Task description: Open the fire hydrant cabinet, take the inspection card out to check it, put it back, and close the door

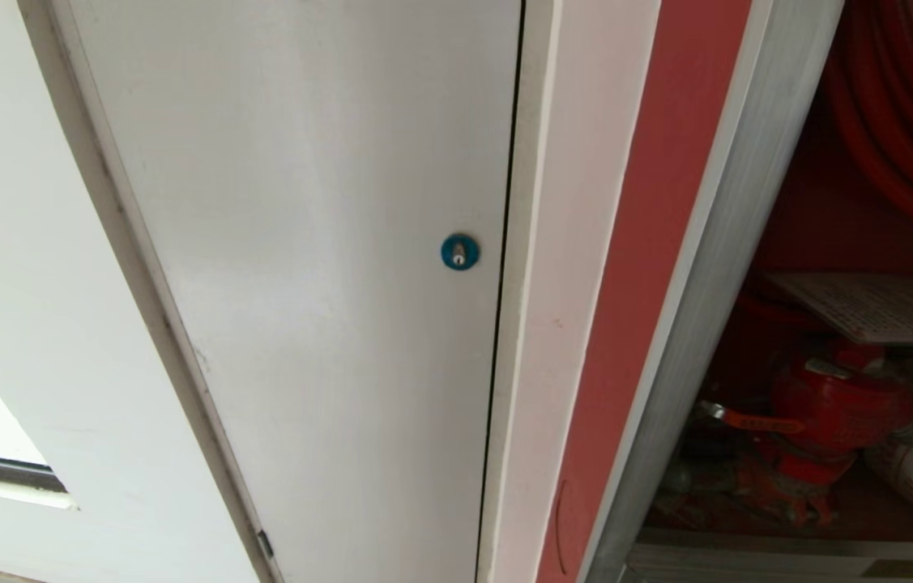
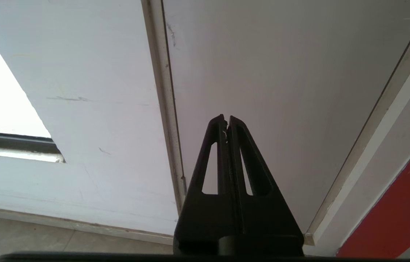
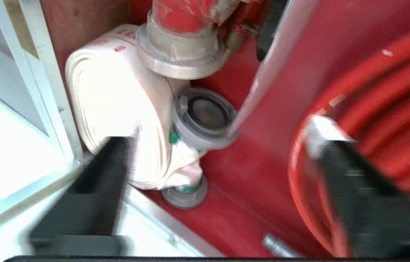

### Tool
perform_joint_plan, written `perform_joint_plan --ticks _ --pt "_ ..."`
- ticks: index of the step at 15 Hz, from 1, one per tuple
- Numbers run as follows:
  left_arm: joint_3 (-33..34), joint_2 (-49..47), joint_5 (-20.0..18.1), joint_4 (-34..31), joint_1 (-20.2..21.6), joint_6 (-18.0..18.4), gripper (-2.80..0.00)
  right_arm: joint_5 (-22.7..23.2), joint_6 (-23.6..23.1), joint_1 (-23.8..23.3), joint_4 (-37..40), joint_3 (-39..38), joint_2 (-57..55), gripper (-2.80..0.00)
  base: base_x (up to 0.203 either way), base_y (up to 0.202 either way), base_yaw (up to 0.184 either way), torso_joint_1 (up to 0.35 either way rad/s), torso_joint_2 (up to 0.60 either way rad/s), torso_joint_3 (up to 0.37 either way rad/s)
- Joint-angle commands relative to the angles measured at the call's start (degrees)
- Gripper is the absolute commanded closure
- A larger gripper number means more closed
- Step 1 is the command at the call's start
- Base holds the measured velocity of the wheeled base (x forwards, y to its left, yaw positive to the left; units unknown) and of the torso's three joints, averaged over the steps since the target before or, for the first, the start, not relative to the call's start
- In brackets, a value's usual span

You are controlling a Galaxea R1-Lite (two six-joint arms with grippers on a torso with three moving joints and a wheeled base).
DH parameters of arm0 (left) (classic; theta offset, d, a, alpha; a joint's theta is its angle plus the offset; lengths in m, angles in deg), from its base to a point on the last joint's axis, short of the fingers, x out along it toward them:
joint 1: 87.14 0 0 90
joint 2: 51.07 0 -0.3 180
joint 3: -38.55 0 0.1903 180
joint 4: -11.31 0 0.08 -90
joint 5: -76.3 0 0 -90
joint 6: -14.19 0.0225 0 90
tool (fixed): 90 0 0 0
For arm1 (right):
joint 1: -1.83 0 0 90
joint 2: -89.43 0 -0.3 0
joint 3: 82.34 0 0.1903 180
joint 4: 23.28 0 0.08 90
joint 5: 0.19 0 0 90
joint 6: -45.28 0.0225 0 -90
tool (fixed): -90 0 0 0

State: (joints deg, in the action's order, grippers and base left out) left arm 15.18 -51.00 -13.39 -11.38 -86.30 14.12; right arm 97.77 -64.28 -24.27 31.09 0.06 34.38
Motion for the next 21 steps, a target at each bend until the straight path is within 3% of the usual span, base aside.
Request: perform_joint_plan --ticks 1,8,10,15,18,21 --pt "0.4 0.0 0.0 0.0 0.0 0.0 0.00 0.1 -1.2 0.0 0.3 -0.8 4.5 0.00 0.000 0.000 0.000 0.000 0.00 0.000" --pt "0.4 0.0 0.0 0.0 0.0 0.0 0.00 -0.1 -1.5 0.0 0.4 -2.2 10.3 0.00 0.000 0.000 0.000 0.000 0.00 0.000" --pt "0.4 -0.1 0.0 0.0 0.0 0.0 0.00 -2.3 -1.3 -0.1 0.3 -2.4 12.1 0.00 0.000 0.000 0.000 0.000 0.00 0.000" --pt "0.4 -0.1 0.0 0.0 0.0 0.0 0.00 -2.6 2.2 0.0 0.4 -4.0 15.1 0.00 0.000 0.000 0.000 0.000 0.00 0.000" --pt "0.4 -0.1 0.0 0.0 0.0 0.0 0.00 -2.8 9.0 1.0 0.1 -6.5 15.4 0.00 0.000 0.000 0.000 0.000 0.00 0.000" --pt "0.4 0.0 0.0 0.0 0.0 0.0 0.00 -5.6 24.7 8.1 0.0 -9.9 17.5 0.00 0.000 0.000 0.000 0.000 0.00 0.000"
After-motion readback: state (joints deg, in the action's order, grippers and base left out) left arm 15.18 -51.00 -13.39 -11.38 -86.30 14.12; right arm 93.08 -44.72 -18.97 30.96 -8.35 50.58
